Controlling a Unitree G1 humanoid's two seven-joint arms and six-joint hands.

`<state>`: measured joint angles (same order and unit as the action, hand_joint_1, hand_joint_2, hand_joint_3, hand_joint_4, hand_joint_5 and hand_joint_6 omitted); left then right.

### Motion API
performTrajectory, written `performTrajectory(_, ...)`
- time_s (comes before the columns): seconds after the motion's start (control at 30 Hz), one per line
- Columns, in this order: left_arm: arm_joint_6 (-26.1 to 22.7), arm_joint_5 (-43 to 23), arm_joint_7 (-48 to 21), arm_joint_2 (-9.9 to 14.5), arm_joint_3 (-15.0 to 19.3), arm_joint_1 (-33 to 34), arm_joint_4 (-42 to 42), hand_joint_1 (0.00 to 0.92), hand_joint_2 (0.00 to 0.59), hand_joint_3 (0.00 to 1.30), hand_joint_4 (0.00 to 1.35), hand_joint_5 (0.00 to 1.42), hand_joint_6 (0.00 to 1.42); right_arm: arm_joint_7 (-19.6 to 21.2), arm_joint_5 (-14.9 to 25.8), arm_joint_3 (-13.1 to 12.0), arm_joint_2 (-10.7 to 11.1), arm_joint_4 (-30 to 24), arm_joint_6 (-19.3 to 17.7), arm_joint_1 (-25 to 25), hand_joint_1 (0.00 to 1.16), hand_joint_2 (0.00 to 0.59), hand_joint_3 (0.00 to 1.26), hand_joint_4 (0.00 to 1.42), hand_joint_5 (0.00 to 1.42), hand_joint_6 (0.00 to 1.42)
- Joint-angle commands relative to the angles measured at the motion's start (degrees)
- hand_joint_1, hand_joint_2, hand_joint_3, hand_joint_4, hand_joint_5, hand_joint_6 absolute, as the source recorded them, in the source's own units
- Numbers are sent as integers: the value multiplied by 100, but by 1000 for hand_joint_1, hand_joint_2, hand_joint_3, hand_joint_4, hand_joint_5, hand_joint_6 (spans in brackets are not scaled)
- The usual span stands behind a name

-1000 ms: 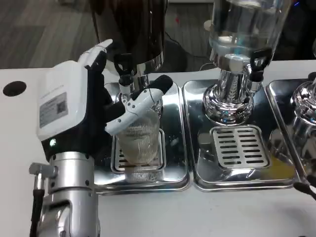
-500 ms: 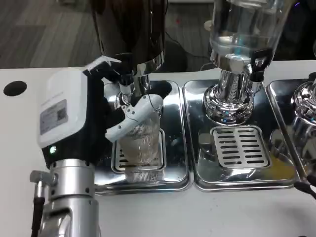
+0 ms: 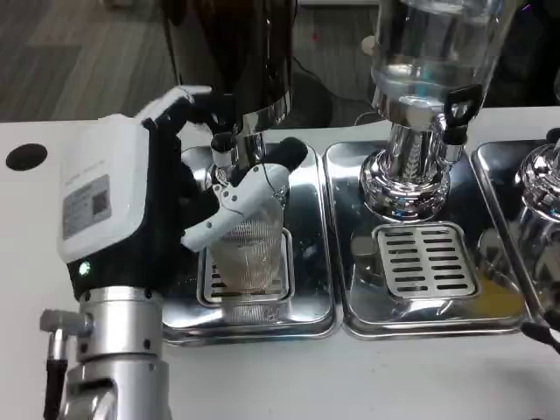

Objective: Grasp the cup under the faucet to collect the drink, then remove the cup.

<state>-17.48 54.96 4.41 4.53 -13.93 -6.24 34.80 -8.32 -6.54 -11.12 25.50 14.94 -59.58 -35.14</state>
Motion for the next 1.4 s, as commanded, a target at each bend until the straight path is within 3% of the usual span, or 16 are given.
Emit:
performTrajectory(0.03, 64, -20, -63, 17, 131, 23, 147, 45, 58, 319, 263, 943, 1005, -36, 6, -6, 14, -108, -108, -61, 486, 324, 130, 0, 2, 0)
performTrajectory(0.37, -275, -74, -449, -38, 364, 651, -283, 46, 61, 291, 223, 943, 1013, -74, 79, 7, 41, -56, -166, -81, 486, 324, 130, 0, 2, 0)
performTrajectory(0.73, -423, -2, -477, -144, 90, 916, -858, 44, 58, 301, 243, 932, 1014, -117, 183, -27, 92, 155, -246, -28, 486, 324, 130, 0, 2, 0)
performTrajectory(1.4, -548, -26, -650, -19, -22, 791, -672, 43, 58, 421, 372, 984, 1033, -105, 90, 20, -25, 67, -191, -17, 485, 324, 120, 0, 2, 0)
